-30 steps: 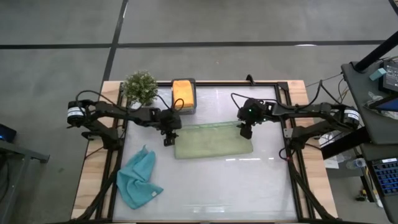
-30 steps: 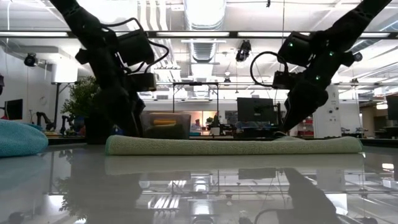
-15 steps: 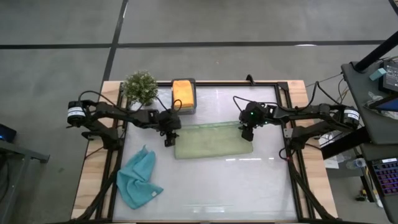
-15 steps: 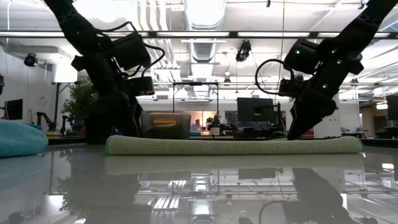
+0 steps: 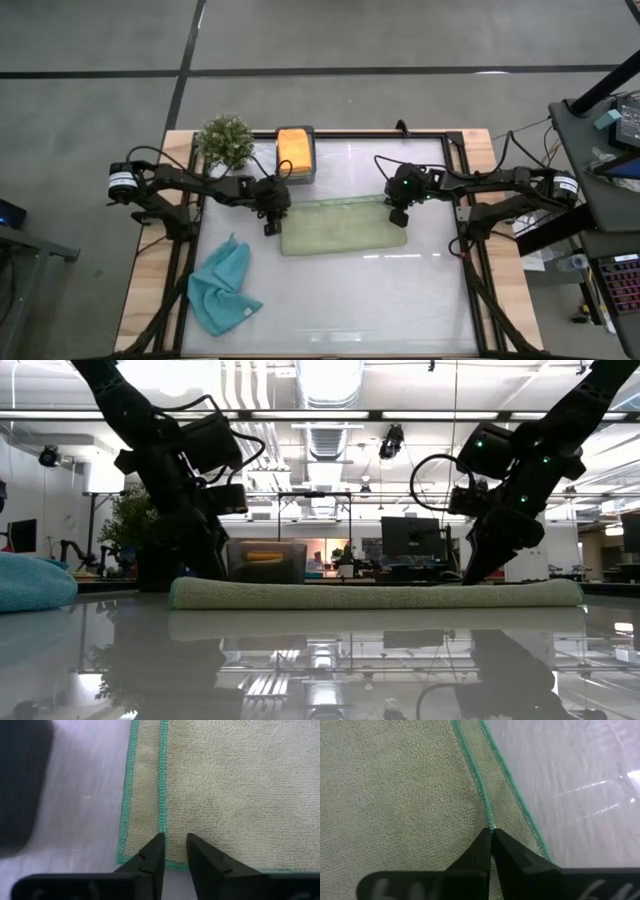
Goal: Fold microfiber towels
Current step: Fold the green towel
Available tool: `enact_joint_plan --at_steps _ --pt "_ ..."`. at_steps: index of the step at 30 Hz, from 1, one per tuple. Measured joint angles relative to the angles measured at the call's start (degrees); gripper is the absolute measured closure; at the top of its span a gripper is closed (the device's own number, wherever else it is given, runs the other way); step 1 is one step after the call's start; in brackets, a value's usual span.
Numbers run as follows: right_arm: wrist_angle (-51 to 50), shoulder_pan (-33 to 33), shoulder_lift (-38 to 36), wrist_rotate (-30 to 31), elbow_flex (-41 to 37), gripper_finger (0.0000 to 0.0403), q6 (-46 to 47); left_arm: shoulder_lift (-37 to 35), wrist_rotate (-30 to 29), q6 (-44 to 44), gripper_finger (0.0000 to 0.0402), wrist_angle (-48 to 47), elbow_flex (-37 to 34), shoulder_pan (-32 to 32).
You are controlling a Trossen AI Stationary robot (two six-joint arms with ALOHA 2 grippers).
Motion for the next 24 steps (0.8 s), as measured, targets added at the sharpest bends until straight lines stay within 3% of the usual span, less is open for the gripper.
enact_joint_plan --at_steps 6,13,16,24 --pt "-0.2 0.0 -1.7 0.0 0.0 0.0394 -0.3 -0.9 -0.1 1.7 0.0395 -0.6 0.4 0.0" --pt "-0.7 0.0 -7.0 0.1 0.0 0.0394 -0.4 -6.5 -5.1 4.4 0.0401 -1.4 1.4 0.0" --pt "-0.9 0.1 -8.8 3.1 0.1 0.0394 -0.7 -8.4 -7.7 4.9 0.0401 -1.2 1.3 0.0" --pt "-2.3 0.0 -11.5 7.5 1.2 0.0394 -3.4 -7.2 -4.4 0.1 0.0397 0.3 0.9 0.0"
